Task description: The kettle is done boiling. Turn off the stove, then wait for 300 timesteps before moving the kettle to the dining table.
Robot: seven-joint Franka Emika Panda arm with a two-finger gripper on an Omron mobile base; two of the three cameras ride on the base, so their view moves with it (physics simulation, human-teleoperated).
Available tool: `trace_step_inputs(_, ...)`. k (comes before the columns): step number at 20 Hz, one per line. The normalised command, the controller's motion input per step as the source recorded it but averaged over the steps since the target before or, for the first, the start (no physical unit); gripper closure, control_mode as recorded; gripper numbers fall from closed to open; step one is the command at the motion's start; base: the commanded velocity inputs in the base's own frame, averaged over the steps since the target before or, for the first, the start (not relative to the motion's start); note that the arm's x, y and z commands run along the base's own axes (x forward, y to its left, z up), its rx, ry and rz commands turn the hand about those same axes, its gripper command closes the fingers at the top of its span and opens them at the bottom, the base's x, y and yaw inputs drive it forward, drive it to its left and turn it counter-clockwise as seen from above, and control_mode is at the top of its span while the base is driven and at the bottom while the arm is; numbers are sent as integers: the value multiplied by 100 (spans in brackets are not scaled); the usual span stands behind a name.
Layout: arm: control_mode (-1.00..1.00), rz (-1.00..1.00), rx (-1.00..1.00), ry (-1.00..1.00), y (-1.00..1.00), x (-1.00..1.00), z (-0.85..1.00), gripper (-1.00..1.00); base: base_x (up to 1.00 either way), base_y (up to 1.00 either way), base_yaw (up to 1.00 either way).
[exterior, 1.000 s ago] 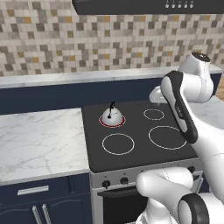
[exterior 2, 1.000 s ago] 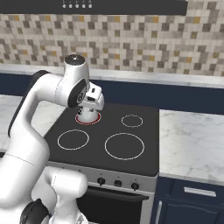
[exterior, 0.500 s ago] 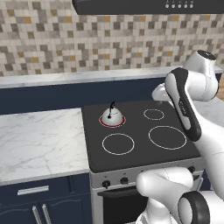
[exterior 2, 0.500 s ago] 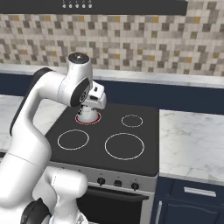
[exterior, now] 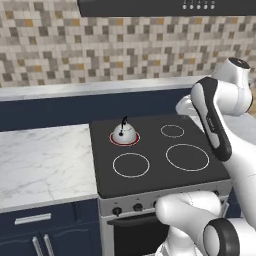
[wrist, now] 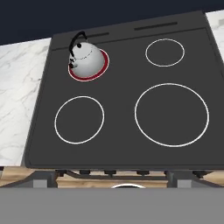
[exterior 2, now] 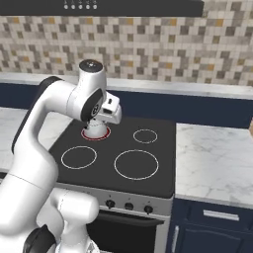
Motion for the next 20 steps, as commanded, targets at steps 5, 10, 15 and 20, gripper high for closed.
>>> trace_step_inputs(5,100,0,0,0,0,0,0,-100,-2,-51,-5)
trace_step_inputs(10,100,0,0,0,0,0,0,-100,0,-41,0)
trace_step_inputs(15,100,0,0,0,0,0,0,-100,0,-38,0)
trace_step_inputs(20,100,0,0,0,0,0,0,-100,0,-42,0)
